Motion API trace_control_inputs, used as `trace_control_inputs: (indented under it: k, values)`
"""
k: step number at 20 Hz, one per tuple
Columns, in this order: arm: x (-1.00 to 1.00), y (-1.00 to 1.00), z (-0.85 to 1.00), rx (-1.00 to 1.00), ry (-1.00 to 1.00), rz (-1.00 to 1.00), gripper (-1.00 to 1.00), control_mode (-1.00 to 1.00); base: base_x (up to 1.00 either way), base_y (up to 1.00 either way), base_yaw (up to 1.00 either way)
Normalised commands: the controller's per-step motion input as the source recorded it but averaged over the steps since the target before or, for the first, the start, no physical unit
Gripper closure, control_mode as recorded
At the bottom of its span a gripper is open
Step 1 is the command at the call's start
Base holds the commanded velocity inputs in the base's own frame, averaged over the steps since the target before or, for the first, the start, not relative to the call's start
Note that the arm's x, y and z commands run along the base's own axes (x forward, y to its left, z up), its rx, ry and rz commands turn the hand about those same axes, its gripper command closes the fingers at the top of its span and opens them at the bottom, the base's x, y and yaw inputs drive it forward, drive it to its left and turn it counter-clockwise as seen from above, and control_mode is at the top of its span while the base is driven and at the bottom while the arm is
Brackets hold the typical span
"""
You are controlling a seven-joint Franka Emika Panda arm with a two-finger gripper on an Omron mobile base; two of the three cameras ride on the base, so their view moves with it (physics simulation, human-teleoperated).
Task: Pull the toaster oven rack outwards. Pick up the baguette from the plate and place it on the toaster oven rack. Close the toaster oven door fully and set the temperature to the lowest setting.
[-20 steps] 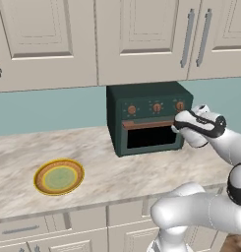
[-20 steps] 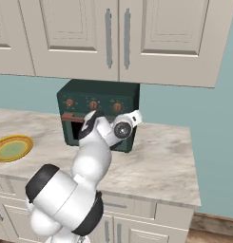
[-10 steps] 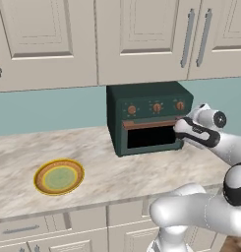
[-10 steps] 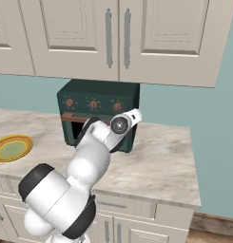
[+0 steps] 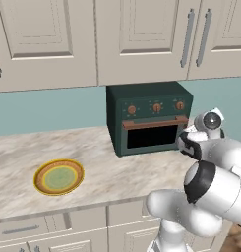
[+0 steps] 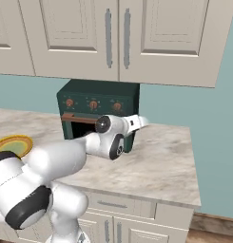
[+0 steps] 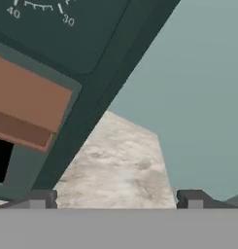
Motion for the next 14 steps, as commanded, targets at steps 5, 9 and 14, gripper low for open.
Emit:
trace_control_inputs:
  k: [5,9,14]
  values:
    - [-0.59,-0.16,0.20,0.00,-0.05,-0.33,-1.00,-1.00,0.00,0.00,0.00]
    - [-0.58,0.10,0.46,0.21,0.04,-0.24,-1.00,-1.00,0.00,0.00,0.00]
    - [-0.44,0.03,0.97,0.42,0.09,-0.16,-1.00,-1.00,0.00,0.00,0.00]
